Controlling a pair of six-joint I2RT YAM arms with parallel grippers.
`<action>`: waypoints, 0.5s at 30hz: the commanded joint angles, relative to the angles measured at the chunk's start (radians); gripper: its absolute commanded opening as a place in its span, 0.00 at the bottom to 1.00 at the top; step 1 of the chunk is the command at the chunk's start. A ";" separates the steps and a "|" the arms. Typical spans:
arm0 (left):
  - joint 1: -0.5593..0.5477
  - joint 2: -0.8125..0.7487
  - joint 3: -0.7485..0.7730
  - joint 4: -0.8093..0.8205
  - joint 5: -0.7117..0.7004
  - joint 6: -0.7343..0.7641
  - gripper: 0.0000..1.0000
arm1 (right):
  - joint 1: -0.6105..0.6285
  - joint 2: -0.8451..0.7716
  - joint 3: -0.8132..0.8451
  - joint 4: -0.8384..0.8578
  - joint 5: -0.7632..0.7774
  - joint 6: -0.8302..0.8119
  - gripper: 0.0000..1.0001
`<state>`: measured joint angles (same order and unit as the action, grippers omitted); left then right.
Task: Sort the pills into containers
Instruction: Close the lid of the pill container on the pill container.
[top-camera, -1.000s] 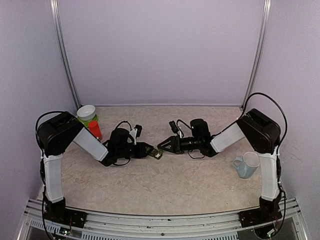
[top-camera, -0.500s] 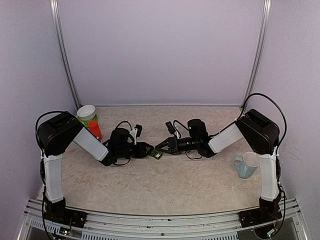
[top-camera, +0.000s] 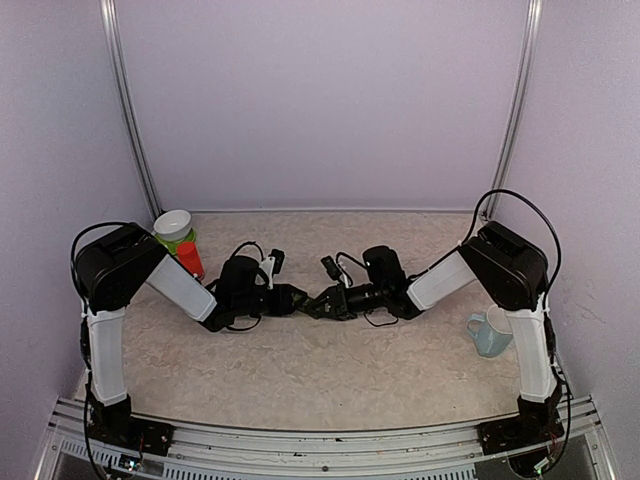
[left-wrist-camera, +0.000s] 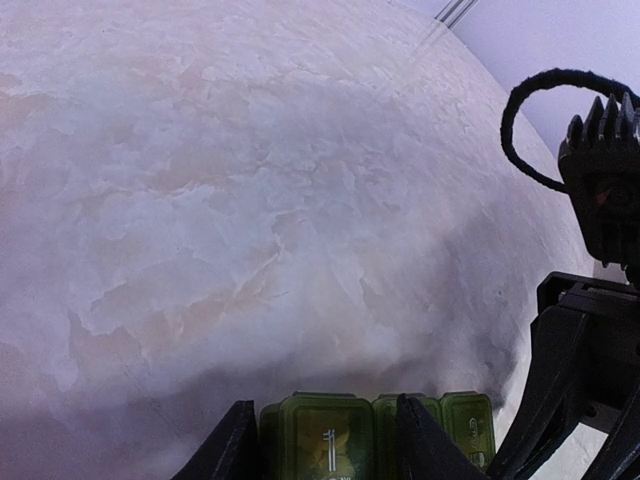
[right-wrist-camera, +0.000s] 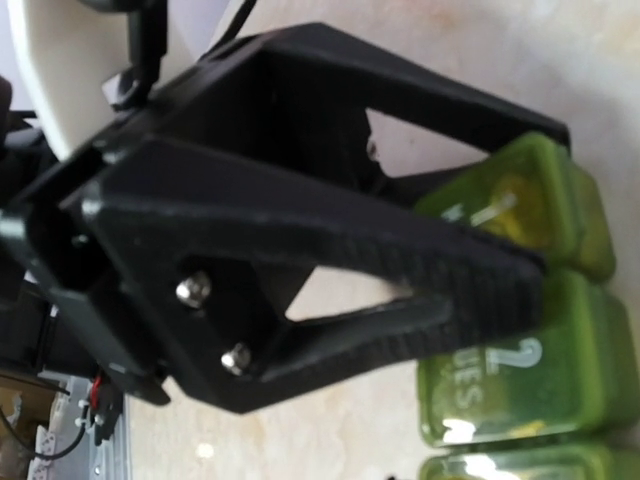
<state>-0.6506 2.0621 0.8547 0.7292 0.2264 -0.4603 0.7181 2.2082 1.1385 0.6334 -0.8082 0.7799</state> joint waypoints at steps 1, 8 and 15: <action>-0.006 0.054 -0.017 -0.188 -0.043 0.014 0.44 | 0.009 0.022 0.019 -0.102 0.036 -0.033 0.27; -0.005 0.053 -0.016 -0.193 -0.046 0.014 0.44 | 0.008 0.013 0.032 -0.139 0.037 -0.061 0.28; 0.003 0.005 -0.017 -0.200 -0.013 -0.002 0.54 | 0.006 -0.097 0.053 -0.171 0.014 -0.167 0.38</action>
<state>-0.6506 2.0598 0.8597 0.7200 0.2264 -0.4599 0.7181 2.1944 1.1698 0.5503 -0.8043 0.7044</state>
